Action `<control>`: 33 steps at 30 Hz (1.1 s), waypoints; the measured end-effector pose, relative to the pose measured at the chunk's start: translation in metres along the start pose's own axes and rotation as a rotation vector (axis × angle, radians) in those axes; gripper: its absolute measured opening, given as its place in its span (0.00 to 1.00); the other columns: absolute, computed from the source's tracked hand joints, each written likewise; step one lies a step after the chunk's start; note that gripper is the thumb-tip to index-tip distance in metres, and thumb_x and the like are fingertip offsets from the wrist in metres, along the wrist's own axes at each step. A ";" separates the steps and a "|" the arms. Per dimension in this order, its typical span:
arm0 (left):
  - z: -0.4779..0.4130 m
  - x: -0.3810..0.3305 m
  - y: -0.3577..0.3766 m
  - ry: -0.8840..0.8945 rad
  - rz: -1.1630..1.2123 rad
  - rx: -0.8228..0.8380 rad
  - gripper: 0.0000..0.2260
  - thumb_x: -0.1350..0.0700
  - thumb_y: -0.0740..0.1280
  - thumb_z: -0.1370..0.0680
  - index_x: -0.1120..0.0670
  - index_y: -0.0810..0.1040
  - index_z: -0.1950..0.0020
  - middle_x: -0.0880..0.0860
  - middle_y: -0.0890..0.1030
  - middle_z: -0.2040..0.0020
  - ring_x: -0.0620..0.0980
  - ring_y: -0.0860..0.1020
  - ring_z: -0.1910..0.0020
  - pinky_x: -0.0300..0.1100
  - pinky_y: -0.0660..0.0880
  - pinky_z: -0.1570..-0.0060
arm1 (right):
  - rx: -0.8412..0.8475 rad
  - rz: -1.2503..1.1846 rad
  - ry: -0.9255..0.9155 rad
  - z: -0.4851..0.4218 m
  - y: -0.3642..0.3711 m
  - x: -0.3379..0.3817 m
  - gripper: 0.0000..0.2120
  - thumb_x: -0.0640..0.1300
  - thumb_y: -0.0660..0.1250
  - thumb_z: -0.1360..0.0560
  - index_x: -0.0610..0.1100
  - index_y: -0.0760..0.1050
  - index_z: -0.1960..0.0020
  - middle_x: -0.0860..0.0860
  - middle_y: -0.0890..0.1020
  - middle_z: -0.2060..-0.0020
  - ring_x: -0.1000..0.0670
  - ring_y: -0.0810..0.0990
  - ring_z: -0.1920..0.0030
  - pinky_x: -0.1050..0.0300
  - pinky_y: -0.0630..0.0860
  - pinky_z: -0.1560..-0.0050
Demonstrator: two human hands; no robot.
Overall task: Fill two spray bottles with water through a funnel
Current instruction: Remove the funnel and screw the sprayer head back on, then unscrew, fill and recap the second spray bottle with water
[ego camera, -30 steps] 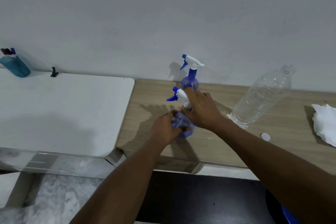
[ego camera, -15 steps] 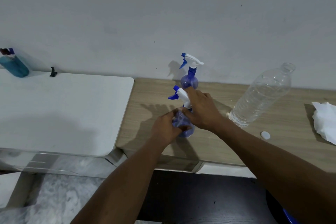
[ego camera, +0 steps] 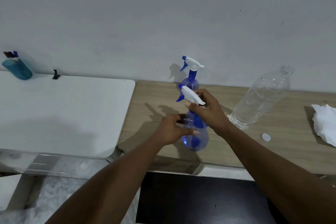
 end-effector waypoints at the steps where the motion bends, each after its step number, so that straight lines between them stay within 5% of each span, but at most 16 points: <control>1: 0.003 -0.007 0.004 -0.007 -0.025 0.044 0.30 0.41 0.82 0.38 0.48 0.82 0.39 0.45 0.85 0.47 0.41 0.82 0.48 0.48 0.79 0.41 | 0.013 -0.060 0.025 0.000 0.002 0.002 0.12 0.42 0.74 0.25 0.48 0.77 0.43 0.51 0.82 0.54 0.54 0.81 0.56 0.60 0.78 0.56; 5: 0.013 -0.020 0.015 -0.030 -0.053 0.160 0.28 0.40 0.80 0.36 0.48 0.82 0.39 0.45 0.84 0.49 0.42 0.82 0.48 0.49 0.78 0.40 | 0.030 -0.001 0.013 0.001 0.004 0.005 0.08 0.47 0.66 0.19 0.44 0.82 0.48 0.48 0.86 0.54 0.54 0.83 0.54 0.63 0.76 0.53; 8: 0.020 -0.009 0.003 -0.148 -0.019 0.244 0.37 0.43 0.81 0.35 0.51 0.74 0.29 0.47 0.84 0.47 0.43 0.82 0.47 0.43 0.78 0.41 | 0.059 0.057 0.047 0.004 -0.003 -0.001 0.12 0.49 0.65 0.18 0.42 0.82 0.52 0.45 0.86 0.57 0.42 0.84 0.55 0.55 0.79 0.54; 11: 0.023 0.022 -0.041 -0.247 -0.134 0.079 0.31 0.52 0.80 0.31 0.55 0.75 0.30 0.49 0.85 0.49 0.48 0.82 0.46 0.37 0.75 0.46 | 0.223 0.064 0.173 0.012 -0.012 -0.013 0.14 0.47 0.66 0.19 0.37 0.82 0.52 0.39 0.85 0.57 0.35 0.84 0.53 0.45 0.82 0.52; 13: 0.027 0.044 -0.076 -0.303 -0.262 -0.119 0.21 0.56 0.74 0.27 0.54 0.79 0.34 0.52 0.83 0.44 0.50 0.81 0.46 0.37 0.74 0.49 | 0.328 0.163 0.262 0.017 -0.007 -0.024 0.16 0.50 0.68 0.20 0.36 0.81 0.51 0.36 0.84 0.56 0.36 0.84 0.54 0.42 0.84 0.52; 17: 0.038 0.066 -0.115 -0.331 -0.333 -0.330 0.18 0.56 0.65 0.23 0.53 0.78 0.34 0.54 0.78 0.34 0.53 0.77 0.37 0.38 0.69 0.39 | 0.292 0.354 0.271 0.017 0.008 -0.039 0.22 0.52 0.68 0.21 0.32 0.79 0.59 0.40 0.80 0.68 0.49 0.79 0.70 0.56 0.79 0.63; 20: 0.041 0.072 -0.118 -0.310 -0.371 -0.353 0.17 0.56 0.64 0.22 0.53 0.79 0.34 0.54 0.77 0.32 0.54 0.76 0.35 0.37 0.67 0.41 | 0.244 0.395 0.262 0.011 0.010 -0.041 0.20 0.53 0.70 0.23 0.39 0.78 0.64 0.46 0.82 0.73 0.53 0.79 0.73 0.57 0.77 0.63; 23: 0.041 0.073 -0.116 -0.305 -0.364 -0.357 0.17 0.56 0.62 0.22 0.53 0.80 0.35 0.54 0.78 0.33 0.54 0.77 0.35 0.39 0.69 0.39 | 0.360 0.438 0.239 0.006 0.010 -0.036 0.21 0.51 0.69 0.22 0.34 0.79 0.64 0.47 0.82 0.73 0.54 0.77 0.73 0.62 0.74 0.63; 26: 0.041 0.073 -0.112 -0.287 -0.371 -0.328 0.17 0.55 0.61 0.22 0.52 0.80 0.35 0.54 0.79 0.33 0.54 0.77 0.35 0.42 0.72 0.36 | 0.383 0.444 0.232 0.001 0.008 -0.039 0.18 0.49 0.69 0.24 0.36 0.80 0.64 0.42 0.84 0.70 0.47 0.80 0.69 0.52 0.78 0.59; 33: 0.034 0.068 -0.107 -0.253 -0.396 -0.305 0.17 0.57 0.61 0.22 0.53 0.80 0.36 0.53 0.79 0.33 0.53 0.77 0.36 0.45 0.73 0.34 | 0.384 0.500 0.239 0.000 0.005 -0.039 0.11 0.44 0.70 0.25 0.36 0.81 0.60 0.48 0.84 0.69 0.54 0.80 0.70 0.57 0.75 0.62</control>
Point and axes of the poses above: each hand's wrist, its own z-axis away from the middle knuckle, its own y-axis out of the palm, x = y × z, the point moved 2 cm from there along -z, towards the middle knuckle
